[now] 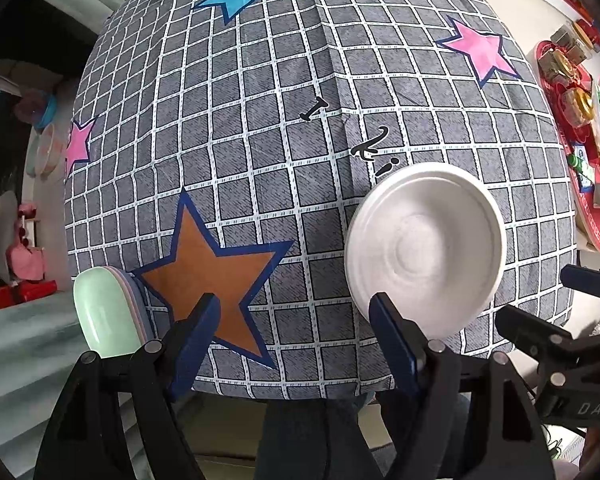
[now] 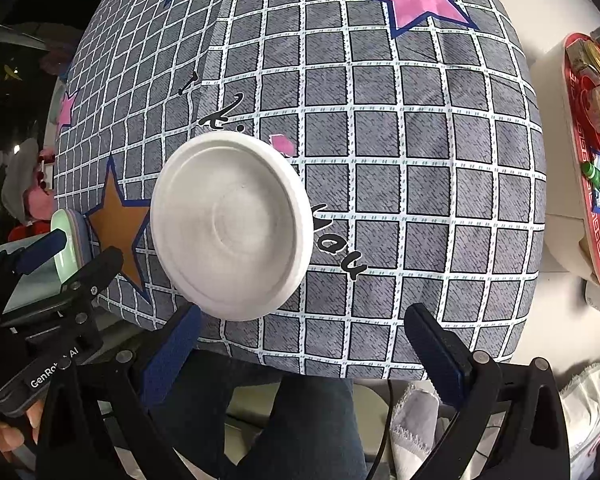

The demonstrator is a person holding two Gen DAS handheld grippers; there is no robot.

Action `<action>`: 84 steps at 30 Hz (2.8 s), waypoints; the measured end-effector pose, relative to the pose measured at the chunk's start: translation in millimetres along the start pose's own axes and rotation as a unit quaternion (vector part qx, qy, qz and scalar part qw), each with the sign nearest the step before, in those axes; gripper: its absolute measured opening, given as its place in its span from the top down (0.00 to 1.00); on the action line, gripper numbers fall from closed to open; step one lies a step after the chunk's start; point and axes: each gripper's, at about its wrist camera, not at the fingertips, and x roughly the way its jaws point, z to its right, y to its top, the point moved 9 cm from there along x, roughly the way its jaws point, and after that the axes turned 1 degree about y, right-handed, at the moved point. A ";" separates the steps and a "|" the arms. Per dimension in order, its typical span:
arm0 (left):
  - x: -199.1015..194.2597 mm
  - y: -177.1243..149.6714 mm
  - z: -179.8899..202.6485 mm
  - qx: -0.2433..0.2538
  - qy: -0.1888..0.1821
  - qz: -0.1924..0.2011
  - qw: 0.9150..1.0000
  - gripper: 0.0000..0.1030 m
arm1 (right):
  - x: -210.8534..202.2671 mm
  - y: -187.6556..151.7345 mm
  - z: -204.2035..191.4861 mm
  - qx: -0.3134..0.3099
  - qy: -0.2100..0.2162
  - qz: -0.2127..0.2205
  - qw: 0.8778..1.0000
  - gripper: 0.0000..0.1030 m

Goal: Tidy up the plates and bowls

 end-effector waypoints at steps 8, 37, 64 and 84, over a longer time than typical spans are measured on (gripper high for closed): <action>4.6 -2.5 3.8 0.015 -0.009 0.002 1.000 0.22 | -1.3 0.6 6.3 0.012 -0.006 0.004 1.000 0.01; 29.2 -16.3 3.8 0.018 -0.023 -0.021 0.999 0.22 | 11.3 -1.2 22.1 0.030 -0.024 -0.017 0.999 0.01; 113.5 4.4 10.3 0.008 -0.053 -0.037 0.998 0.29 | 64.4 44.4 45.7 0.038 -0.030 -0.019 0.999 0.05; 122.8 0.0 56.1 0.048 -0.113 -0.042 0.991 0.64 | 101.9 32.0 -0.6 0.047 0.036 -0.035 0.998 0.72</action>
